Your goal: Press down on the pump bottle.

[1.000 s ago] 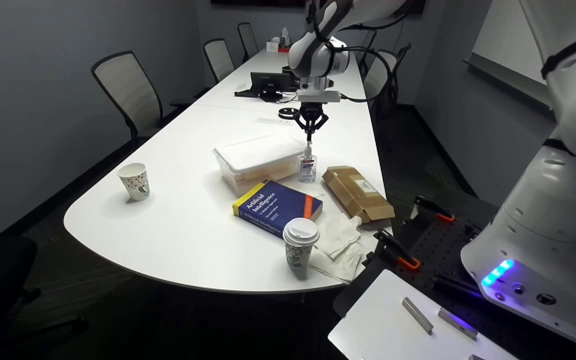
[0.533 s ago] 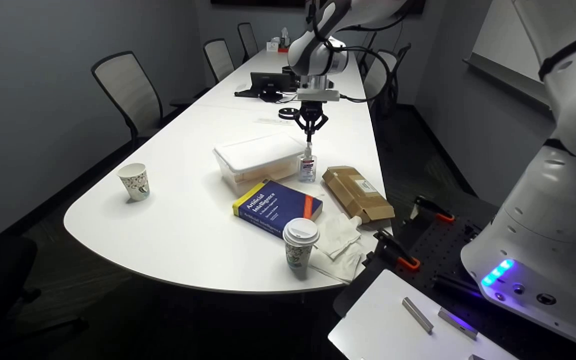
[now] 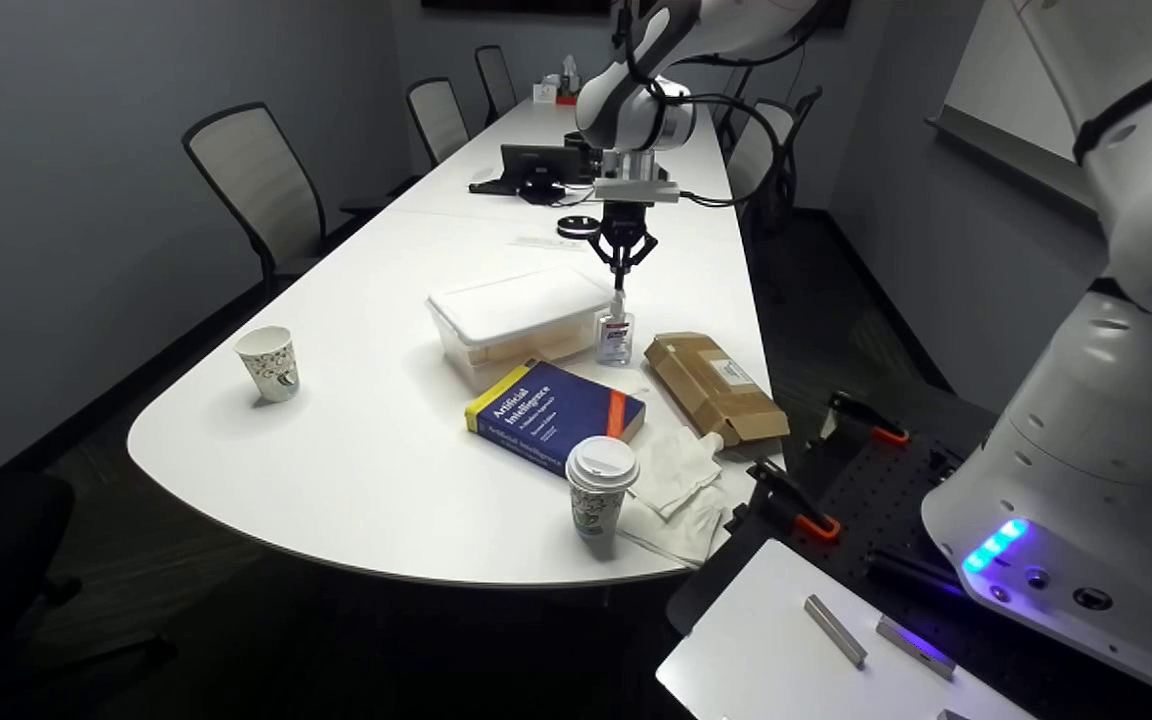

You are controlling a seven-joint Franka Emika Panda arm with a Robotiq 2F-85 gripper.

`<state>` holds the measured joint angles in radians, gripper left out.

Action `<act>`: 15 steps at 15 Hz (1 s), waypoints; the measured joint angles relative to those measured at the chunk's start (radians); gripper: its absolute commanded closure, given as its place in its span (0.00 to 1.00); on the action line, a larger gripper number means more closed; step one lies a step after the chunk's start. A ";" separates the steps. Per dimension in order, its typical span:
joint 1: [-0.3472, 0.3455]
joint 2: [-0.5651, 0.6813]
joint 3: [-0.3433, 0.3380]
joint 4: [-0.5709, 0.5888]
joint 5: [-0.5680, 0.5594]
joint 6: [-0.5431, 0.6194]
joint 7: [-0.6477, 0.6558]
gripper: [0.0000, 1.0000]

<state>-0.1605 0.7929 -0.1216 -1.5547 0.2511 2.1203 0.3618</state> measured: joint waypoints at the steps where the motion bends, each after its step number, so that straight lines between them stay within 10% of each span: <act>1: -0.001 0.002 0.000 0.003 0.001 -0.001 0.000 1.00; 15: 0.022 0.006 -0.006 0.027 -0.032 -0.029 0.003 1.00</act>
<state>-0.1385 0.7993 -0.1271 -1.5280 0.2188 2.0913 0.3648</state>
